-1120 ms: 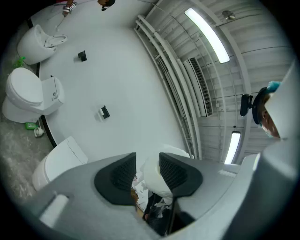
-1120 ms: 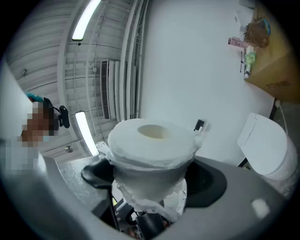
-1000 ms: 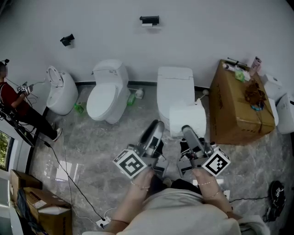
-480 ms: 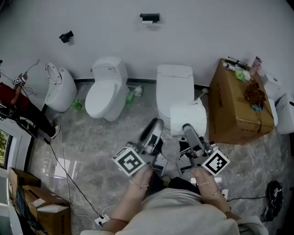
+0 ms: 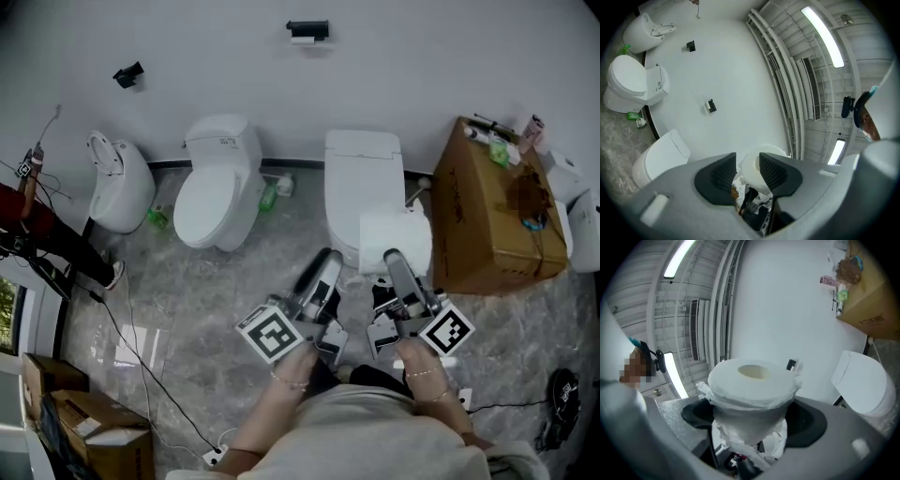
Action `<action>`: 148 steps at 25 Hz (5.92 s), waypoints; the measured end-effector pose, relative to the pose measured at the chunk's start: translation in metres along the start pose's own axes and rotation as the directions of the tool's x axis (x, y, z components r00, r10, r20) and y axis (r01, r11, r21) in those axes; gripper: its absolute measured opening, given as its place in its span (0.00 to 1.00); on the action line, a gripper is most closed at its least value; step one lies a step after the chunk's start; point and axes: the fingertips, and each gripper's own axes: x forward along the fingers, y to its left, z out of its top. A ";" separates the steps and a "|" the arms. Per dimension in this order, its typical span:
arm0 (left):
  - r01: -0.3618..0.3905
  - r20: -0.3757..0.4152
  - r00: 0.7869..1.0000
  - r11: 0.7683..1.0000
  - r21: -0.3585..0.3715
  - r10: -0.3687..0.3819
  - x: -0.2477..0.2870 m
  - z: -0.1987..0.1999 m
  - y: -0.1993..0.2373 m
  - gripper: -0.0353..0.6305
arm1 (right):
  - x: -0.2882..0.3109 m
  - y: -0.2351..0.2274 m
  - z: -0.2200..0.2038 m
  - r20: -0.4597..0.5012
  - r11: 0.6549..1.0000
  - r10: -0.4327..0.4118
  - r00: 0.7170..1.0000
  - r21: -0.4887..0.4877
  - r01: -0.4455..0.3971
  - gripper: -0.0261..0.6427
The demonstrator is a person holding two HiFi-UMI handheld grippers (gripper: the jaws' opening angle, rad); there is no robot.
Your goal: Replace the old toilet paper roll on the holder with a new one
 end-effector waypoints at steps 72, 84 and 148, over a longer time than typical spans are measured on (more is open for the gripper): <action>0.144 -0.127 0.980 0.987 -0.068 -0.152 0.487 0.306 0.354 0.26 | 0.527 -0.351 0.145 0.106 0.999 -0.034 0.994 -0.033 0.038 0.69; 0.181 -0.201 0.959 0.978 -0.103 -0.199 0.569 0.385 0.426 0.26 | 0.652 -0.404 0.162 0.191 0.995 -0.044 0.981 -0.074 0.059 0.69; 0.086 -0.263 0.954 0.973 -0.213 -0.141 0.759 0.426 0.585 0.49 | 0.754 -0.578 0.223 0.336 0.945 -0.305 0.891 -0.007 0.326 0.69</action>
